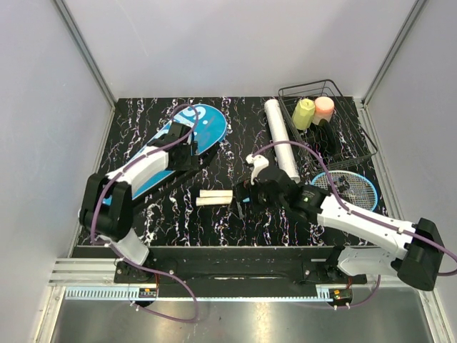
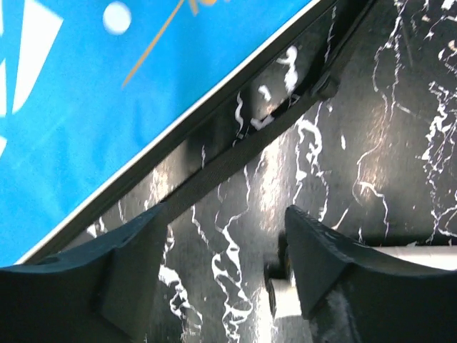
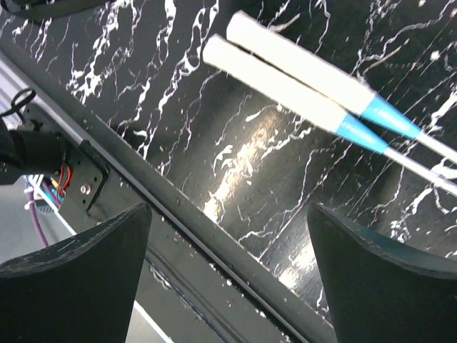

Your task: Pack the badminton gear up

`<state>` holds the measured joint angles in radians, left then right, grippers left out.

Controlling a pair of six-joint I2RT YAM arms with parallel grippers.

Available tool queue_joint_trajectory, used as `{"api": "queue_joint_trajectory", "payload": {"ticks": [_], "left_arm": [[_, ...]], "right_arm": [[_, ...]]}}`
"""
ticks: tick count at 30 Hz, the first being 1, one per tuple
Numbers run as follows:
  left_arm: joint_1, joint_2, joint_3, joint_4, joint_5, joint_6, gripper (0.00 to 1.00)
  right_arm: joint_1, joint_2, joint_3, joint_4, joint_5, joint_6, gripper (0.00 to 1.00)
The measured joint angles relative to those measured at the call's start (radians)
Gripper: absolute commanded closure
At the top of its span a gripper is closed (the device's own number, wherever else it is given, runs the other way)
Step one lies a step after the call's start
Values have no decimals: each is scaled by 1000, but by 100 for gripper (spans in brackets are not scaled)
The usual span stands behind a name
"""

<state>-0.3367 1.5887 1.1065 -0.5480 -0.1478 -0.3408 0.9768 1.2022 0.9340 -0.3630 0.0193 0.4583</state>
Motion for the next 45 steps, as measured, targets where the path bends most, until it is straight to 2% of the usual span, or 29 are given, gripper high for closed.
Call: {"api": "queue_joint_trajectory", "payload": {"ticks": [2, 6, 9, 13, 22, 25, 28, 32, 33, 34, 36, 40, 45], "left_arm": [[0, 64, 53, 5, 13, 22, 33], [3, 142, 113, -1, 43, 68, 23], [8, 176, 138, -4, 89, 88, 21], [10, 218, 160, 8, 153, 89, 31], [2, 287, 171, 66, 161, 60, 35], [-8, 316, 177, 88, 159, 47, 41], [-21, 339, 177, 98, 159, 34, 51], [-35, 343, 178, 108, 140, 15, 77], [-39, 343, 178, 108, 136, 10, 91], [-43, 342, 178, 109, 133, 7, 95], [-48, 341, 178, 109, 129, 3, 99], [-53, 301, 178, 89, 137, 0, 100], [-52, 146, 182, 60, 199, -11, 100]], "right_arm": [[0, -23, -34, 11, -26, 12, 0], [0, -57, -90, 14, -39, 45, 0], [0, -73, -106, 16, -30, 64, 0], [-2, -78, -106, 38, -10, 70, 0], [-15, -76, -106, 45, 19, 62, 0], [-19, -63, -103, 44, 22, 51, 0], [-27, -39, -86, 34, 24, 34, 0], [-58, -4, -56, 19, 25, 16, 0], [-67, 2, -53, 18, 24, 15, 0], [-78, 8, -49, 18, 23, 15, 0], [-99, 24, -42, 17, 22, 16, 0], [-143, 61, -26, 17, 17, 26, 0], [-211, 107, 12, 28, 3, 77, 1]]}}
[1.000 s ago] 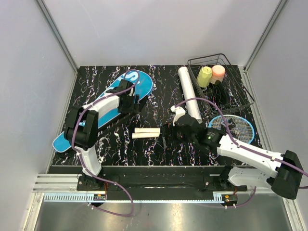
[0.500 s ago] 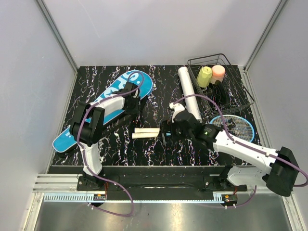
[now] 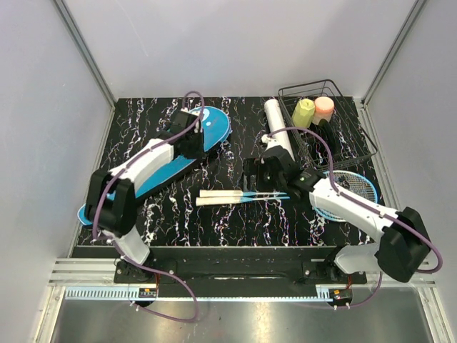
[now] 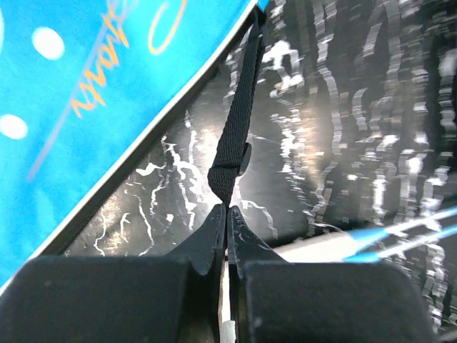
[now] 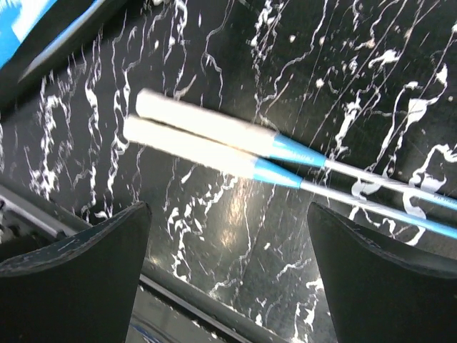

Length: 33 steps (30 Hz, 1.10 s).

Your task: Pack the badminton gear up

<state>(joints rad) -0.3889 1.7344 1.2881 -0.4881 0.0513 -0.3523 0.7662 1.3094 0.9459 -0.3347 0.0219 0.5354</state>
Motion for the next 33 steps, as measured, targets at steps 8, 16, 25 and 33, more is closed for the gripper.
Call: {"api": "queue_joint_trajectory", "payload": {"ticks": [8, 16, 25, 33], "left_arm": [[3, -167, 95, -60, 144, -88, 100], [4, -182, 121, -86, 283, -166, 100], [4, -200, 125, -97, 325, -188, 100], [4, -203, 126, -98, 338, -192, 100]], "right_arm": [[-87, 133, 61, 144, -85, 118, 30], [-92, 315, 51, 481, -225, 241, 53], [-92, 435, 51, 579, -214, 256, 61], [-92, 484, 48, 696, -213, 274, 59]]}}
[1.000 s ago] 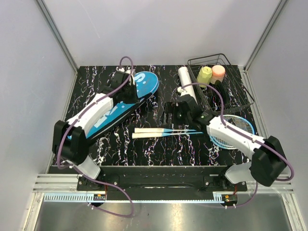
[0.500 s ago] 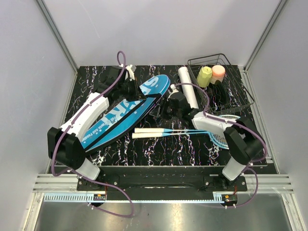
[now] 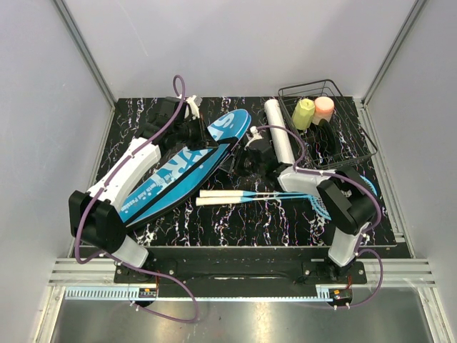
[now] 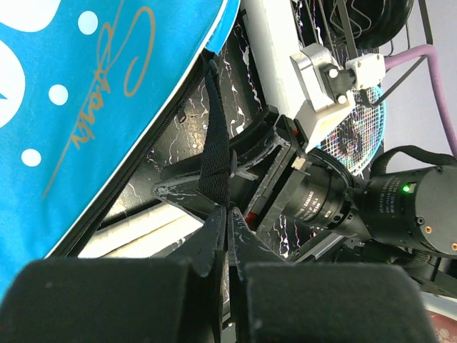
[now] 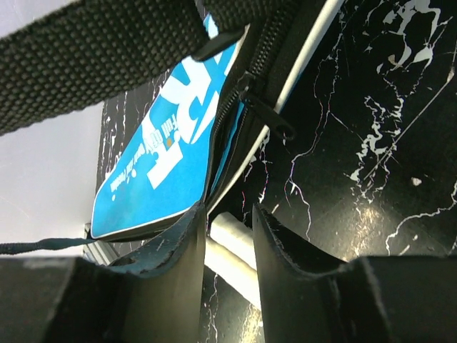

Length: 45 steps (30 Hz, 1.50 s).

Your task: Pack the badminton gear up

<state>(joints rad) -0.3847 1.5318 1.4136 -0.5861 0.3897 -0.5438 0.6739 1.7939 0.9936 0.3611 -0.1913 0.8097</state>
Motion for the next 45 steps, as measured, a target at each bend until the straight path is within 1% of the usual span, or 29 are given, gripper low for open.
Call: {"api": "queue_joint_trajectory", "payload": {"ticks": [9, 14, 19, 23, 29, 35, 39, 42, 43, 45], "left_arm": [[0, 0, 0, -1, 9, 0, 100], [0, 0, 0, -1, 11, 0, 100], [0, 0, 0, -1, 12, 0, 100], [2, 0, 0, -2, 15, 1, 100], [5, 0, 0, -3, 19, 0, 100], [6, 0, 0, -3, 26, 0, 100], [6, 0, 0, -3, 30, 0, 100], [6, 0, 0, -3, 31, 0, 100], [6, 0, 0, -3, 31, 0, 100], [6, 0, 0, -3, 33, 0, 100]], "right_arm": [[0, 89, 2, 73, 35, 36, 62], [1, 131, 5, 101, 40, 60, 60], [8, 129, -1, 135, 48, 74, 57], [22, 90, -53, 161, 55, 77, 54], [30, 80, -51, 175, 57, 79, 53], [31, 93, -23, 169, 68, 86, 55], [31, 127, 25, 170, 70, 87, 58], [32, 152, 45, 169, 78, 87, 62], [33, 157, 47, 168, 80, 85, 70], [38, 162, 47, 165, 97, 81, 74]]}}
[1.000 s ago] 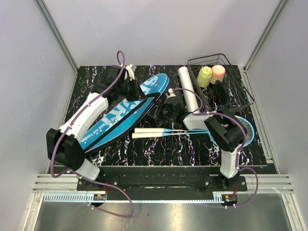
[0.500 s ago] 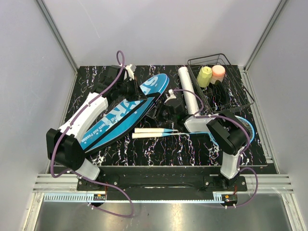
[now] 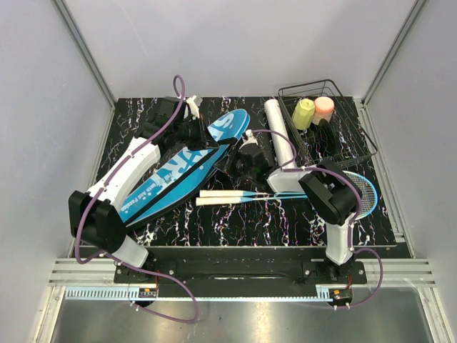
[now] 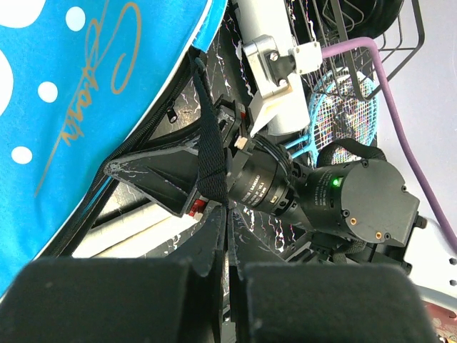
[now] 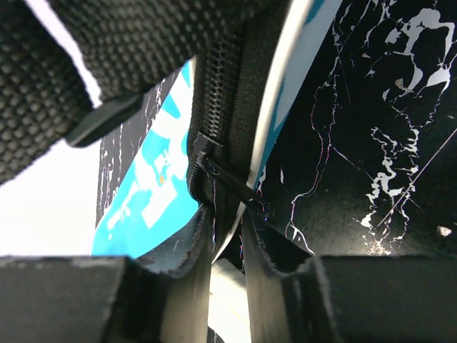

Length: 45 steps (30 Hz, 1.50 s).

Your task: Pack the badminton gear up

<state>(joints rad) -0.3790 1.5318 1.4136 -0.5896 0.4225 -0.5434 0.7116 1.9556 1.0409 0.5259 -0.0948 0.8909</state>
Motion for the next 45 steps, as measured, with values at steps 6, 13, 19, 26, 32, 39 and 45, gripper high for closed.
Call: {"api": "queue_joint_trajectory", "payload": {"ticks": [6, 13, 19, 26, 32, 39, 45], "left_arm": [[0, 0, 0, 0, 2, 0, 100], [6, 1, 5, -11, 11, 22, 99], [55, 8, 35, -81, -81, 96, 82], [92, 10, 37, -171, -305, 184, 62], [86, 7, 35, -208, -386, 262, 34], [69, -178, -123, -139, -177, 299, 44], [-14, -259, -238, -96, -112, 315, 50]], "right_arm": [[18, 2, 0, 2, 32, -16, 63], [21, 26, 19, 13, 19, -63, 100], [21, -8, 19, 6, -34, -75, 100], [13, -148, 48, -64, -163, -6, 100], [-40, -197, 103, -150, -307, 46, 100], [-95, -194, 111, -241, -478, -24, 100], [-123, -163, 119, -247, -593, -69, 100]]}}
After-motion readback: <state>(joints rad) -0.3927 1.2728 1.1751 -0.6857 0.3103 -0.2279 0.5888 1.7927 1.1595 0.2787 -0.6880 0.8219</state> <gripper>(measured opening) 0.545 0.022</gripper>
